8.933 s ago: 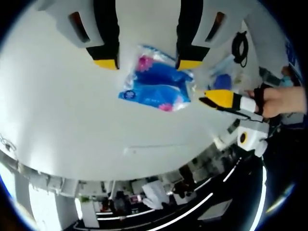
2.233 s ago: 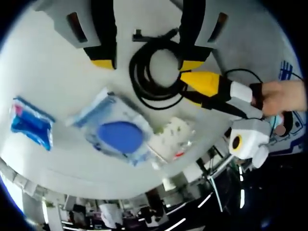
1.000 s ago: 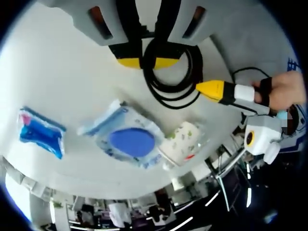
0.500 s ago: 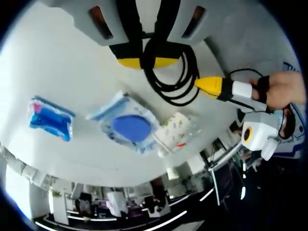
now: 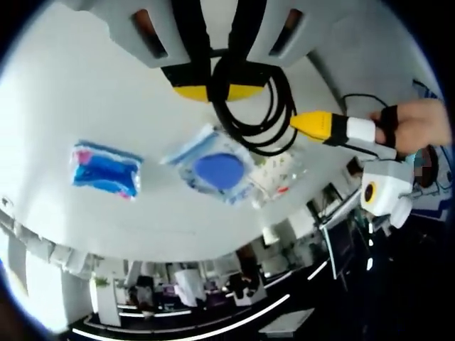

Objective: Arrange the tabletop items into an orderly group along one side of the table until the central work area is clear of visible clutter.

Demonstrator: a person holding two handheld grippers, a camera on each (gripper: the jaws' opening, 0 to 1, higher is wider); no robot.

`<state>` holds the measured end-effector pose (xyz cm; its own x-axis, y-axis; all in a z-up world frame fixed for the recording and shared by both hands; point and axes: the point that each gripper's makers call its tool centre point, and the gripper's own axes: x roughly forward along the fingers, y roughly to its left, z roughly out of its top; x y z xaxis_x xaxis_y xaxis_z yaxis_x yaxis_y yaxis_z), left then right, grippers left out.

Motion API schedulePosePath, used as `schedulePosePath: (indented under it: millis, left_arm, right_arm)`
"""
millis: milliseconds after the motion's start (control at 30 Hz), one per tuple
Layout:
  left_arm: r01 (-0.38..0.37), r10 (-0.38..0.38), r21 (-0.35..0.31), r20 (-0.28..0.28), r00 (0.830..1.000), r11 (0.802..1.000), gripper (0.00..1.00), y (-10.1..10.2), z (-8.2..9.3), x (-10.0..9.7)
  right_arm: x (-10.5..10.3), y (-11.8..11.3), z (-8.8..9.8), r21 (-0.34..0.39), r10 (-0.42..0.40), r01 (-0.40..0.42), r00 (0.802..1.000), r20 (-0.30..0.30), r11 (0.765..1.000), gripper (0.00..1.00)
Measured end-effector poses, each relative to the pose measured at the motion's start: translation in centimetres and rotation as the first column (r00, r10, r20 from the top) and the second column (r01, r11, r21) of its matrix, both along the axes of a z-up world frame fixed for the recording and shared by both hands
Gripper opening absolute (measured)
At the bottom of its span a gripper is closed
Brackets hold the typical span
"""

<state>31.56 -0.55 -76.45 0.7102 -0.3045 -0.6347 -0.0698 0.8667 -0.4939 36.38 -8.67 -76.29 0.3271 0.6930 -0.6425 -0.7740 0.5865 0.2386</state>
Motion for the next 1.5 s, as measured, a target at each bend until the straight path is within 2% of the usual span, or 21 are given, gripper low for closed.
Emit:
schedulePosePath:
  millis: [367, 933, 1267, 1500]
  left_arm:
    - [0.054, -0.054, -0.003, 0.034, 0.998, 0.999, 0.0, -2.1, 1.2, 2.8]
    - [0.156, -0.155, -0.012, 0.05, 0.987, 0.988, 0.0, -6.3, 2.1, 7.4]
    - [0.207, -0.207, 0.007, 0.033, 0.978, 0.978, 0.0, -7.4, 2.0, 9.7]
    - [0.235, -0.235, 0.009, -0.007, 0.972, 0.972, 0.0, -7.6, 1.2, 11.1]
  right_arm:
    - [2.5, -2.5, 1.4, 0.032, -0.084, 0.083, 0.996, 0.023, 0.996, 0.04]
    - [5.8, -7.1, 1.9, 0.054, -0.212, 0.21, 0.977, 0.028, 0.976, 0.04]
    - [7.9, -8.3, 2.0, 0.056, -0.245, 0.243, 0.969, 0.033, 0.968, 0.04]
    - [9.3, -8.4, 1.7, 0.051, -0.245, 0.243, 0.969, 0.031, 0.969, 0.04]
